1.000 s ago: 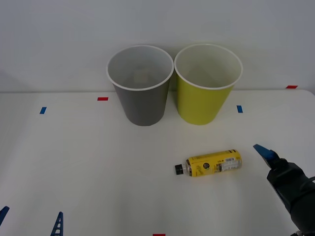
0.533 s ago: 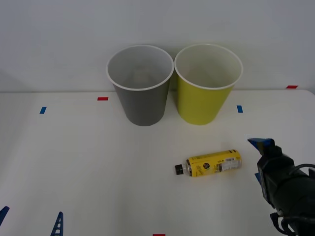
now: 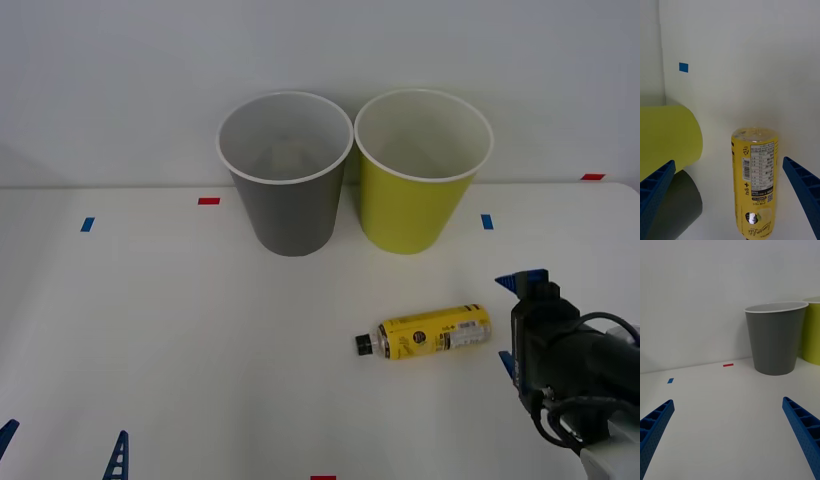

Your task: Put cans in the gray bin and PET bottles in the light green bin.

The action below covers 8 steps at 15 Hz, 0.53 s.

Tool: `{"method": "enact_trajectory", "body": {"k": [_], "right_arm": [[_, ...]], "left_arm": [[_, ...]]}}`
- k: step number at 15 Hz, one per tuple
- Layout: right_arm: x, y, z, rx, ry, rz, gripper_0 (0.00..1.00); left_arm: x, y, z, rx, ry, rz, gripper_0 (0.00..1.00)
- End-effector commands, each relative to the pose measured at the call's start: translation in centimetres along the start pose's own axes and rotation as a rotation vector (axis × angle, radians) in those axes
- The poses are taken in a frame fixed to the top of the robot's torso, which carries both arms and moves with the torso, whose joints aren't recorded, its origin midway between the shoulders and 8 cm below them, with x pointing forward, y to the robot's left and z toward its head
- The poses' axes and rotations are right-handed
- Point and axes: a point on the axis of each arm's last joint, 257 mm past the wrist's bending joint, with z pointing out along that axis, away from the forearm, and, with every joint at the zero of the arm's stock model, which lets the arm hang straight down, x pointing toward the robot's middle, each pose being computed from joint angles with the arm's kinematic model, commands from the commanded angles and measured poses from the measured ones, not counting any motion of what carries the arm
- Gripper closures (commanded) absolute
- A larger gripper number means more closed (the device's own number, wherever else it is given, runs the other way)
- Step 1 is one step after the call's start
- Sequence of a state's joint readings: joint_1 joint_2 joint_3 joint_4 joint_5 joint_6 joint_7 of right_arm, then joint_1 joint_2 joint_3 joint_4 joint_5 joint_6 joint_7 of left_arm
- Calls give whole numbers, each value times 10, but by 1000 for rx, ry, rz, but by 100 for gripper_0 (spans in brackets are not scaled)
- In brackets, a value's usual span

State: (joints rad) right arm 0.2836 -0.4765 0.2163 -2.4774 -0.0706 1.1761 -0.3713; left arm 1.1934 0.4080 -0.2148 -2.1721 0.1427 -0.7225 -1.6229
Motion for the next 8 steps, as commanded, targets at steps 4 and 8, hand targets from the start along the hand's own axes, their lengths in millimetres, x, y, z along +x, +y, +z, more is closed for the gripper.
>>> {"method": "enact_trajectory", "body": {"k": [4,8], "right_arm": [[30,-16,8,138,65,116,0],[31,-18,29,171,59,119,0]], "left_arm": [[0,0,0,0,0,0,0],[0,0,0,0,0,0,0]]}}
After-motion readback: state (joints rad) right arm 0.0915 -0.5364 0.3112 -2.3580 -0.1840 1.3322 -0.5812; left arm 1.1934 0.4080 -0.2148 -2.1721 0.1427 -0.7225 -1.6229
